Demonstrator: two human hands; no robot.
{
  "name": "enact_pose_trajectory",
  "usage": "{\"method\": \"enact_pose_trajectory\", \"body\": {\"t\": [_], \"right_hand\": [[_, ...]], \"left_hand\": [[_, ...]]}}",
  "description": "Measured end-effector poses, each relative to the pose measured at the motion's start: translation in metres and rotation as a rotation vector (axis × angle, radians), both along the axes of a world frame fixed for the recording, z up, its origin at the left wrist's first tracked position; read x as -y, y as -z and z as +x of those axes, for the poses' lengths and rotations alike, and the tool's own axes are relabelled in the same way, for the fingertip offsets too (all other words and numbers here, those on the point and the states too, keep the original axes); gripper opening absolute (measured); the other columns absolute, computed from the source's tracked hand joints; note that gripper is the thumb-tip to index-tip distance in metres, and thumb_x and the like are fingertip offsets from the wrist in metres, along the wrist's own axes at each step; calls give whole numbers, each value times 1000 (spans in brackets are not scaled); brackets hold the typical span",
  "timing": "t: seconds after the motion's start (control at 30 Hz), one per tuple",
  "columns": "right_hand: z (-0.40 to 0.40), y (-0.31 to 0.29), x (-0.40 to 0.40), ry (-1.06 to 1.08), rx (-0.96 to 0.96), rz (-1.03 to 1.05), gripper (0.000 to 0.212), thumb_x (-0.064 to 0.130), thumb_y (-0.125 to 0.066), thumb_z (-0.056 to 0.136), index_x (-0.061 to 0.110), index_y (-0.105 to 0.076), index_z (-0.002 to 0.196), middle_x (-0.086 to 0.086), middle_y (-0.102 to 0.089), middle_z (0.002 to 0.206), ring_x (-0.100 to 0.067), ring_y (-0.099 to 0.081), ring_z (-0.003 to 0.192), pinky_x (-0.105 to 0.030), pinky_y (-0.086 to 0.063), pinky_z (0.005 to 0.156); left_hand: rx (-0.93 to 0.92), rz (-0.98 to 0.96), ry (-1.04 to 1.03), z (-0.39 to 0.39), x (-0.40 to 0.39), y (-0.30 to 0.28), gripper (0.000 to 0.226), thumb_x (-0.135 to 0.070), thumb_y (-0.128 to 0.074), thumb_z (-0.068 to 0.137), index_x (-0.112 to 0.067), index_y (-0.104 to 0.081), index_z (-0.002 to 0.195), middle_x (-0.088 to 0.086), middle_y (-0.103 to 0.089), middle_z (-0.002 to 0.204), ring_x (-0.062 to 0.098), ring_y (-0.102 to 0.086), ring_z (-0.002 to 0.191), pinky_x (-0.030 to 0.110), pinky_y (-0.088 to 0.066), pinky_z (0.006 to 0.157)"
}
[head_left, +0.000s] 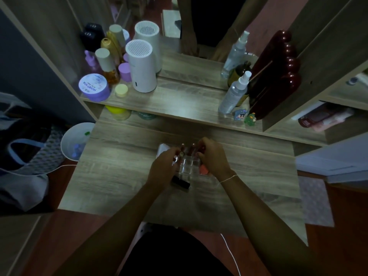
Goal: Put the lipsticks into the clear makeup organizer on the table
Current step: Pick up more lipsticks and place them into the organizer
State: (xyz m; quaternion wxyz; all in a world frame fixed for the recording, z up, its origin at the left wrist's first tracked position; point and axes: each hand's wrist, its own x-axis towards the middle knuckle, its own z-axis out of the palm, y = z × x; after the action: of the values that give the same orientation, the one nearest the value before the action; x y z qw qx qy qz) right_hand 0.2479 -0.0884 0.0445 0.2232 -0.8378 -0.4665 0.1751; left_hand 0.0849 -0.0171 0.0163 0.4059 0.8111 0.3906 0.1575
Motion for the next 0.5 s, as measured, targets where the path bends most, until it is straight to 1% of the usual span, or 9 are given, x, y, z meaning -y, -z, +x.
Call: {"method": "enact_pose_trajectory", "body": {"t": [0.1, 0.2, 0.27, 0.33, 0.4, 0.5], "right_hand": [[-1, 0, -2, -11, -3, -8, 25, 4, -74, 72, 8, -61, 92, -15, -67, 92, -30, -61, 86, -43, -51, 75], [-1, 1, -3, -13, -10, -13, 27, 4, -74, 72, 6, -61, 96, -15, -66, 94, -30, -62, 87, -47, -51, 77], [-1, 1, -2, -17, -6, -12, 27, 5, -74, 73, 6, -61, 97, -14, -67, 95, -29, -63, 88, -47, -52, 79], [-1, 2, -1, -19, -10, -14, 28, 6, -74, 75, 7, -61, 100, -13, -66, 97, -28, -62, 90, -46, -52, 81], [-1, 2, 0, -16, -16, -20, 30, 7, -73, 75, 8, -60, 101, -13, -66, 99, -28, -62, 93, -46, -52, 82], [0, 0, 2, -6, -31, -26, 32, 4, -73, 74, 7, -61, 104, -14, -66, 100, -30, -61, 95, -45, -51, 82]], "left_hand": [[-4, -11, 12, 1, 0, 2, 15, -25, -59, 90, -17, -59, 103, 1, -62, 98, 11, -59, 81, 28, -51, 71], [-19, -4, 20, 2, 0, 4, 16, -22, -58, 90, -14, -59, 104, 5, -60, 101, 13, -59, 83, 17, -42, 66], [-16, -7, 11, 3, 0, 4, 16, -21, -59, 89, -14, -60, 103, 6, -59, 103, 12, -58, 84, 10, -36, 63], [0, 5, 12, 3, -1, 4, 17, -21, -61, 88, -14, -60, 103, 5, -57, 104, 11, -56, 85, 11, -38, 64], [8, -11, 10, 2, 0, 5, 17, -22, -60, 88, -16, -59, 104, 3, -59, 102, 10, -57, 84, 17, -44, 67], [-16, -24, 23, 1, 0, 8, 17, -23, -59, 89, -17, -59, 104, 5, -60, 104, 9, -57, 84, 13, -41, 68]]}}
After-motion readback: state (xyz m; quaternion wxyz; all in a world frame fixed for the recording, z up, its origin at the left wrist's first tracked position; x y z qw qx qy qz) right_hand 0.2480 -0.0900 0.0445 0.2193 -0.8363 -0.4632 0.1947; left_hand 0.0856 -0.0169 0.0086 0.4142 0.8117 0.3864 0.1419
